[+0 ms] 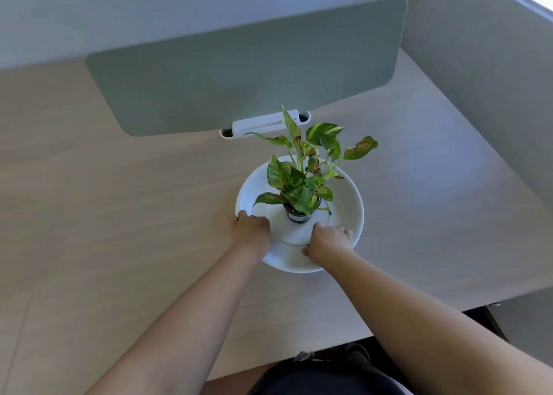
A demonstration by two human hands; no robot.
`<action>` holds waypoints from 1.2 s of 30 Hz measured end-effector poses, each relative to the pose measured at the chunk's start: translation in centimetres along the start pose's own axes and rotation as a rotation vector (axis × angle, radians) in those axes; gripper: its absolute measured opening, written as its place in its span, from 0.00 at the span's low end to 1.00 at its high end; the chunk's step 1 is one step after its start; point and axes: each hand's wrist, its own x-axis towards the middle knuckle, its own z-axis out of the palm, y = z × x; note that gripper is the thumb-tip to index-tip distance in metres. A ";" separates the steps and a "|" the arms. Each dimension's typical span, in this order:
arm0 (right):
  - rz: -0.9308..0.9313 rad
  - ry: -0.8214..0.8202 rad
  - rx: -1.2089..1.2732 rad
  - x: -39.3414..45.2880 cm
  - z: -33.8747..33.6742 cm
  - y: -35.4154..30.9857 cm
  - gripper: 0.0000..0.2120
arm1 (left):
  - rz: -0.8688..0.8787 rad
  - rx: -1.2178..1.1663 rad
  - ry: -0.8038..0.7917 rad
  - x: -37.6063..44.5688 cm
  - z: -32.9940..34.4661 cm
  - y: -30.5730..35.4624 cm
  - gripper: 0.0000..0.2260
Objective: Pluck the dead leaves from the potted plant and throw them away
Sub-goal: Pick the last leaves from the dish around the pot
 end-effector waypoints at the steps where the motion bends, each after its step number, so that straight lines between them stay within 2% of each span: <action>1: -0.014 -0.006 0.022 0.3 0.0 0.3 0.09 | 0.003 -0.006 -0.009 0.2 0.1 -0.1 0.09; 3: -0.034 -0.030 0.034 0.6 -0.1 0.9 0.02 | 0.028 -0.034 -0.038 0.6 0.3 -0.4 0.11; 9: -0.139 -0.062 0.084 1.5 -0.9 2.7 0.08 | 0.088 -0.256 -0.038 1.4 -0.3 -2.4 0.12; 13: -0.133 -0.034 0.196 2.0 -1.6 4.1 0.07 | 0.108 0.003 -0.046 1.2 -1.6 -2.8 0.07; 16: -0.138 -0.008 0.056 1.8 -1.9 4.1 0.07 | 0.118 0.147 -0.086 1.0 -2.2 -1.4 0.11; 20: -0.134 -0.028 -0.094 1.5 -1.5 3.5 0.08 | 0.144 0.201 -0.063 1.2 -2.4 -0.1 0.11; 29: -0.190 -0.026 -0.073 1.6 -1.5 2.8 0.09 | 0.377 0.220 -0.024 2.7 -1.0 -1.7 0.10; 33: -0.208 0.002 0.078 1.4 -1.8 3.6 0.04 | 0.375 0.053 0.004 3.3 -1.7 -3.1 0.07; 36: -0.178 0.014 0.264 1.6 -2.1 4.3 0.11 | 0.338 -0.048 0.061 3.4 -2.3 -4.2 0.08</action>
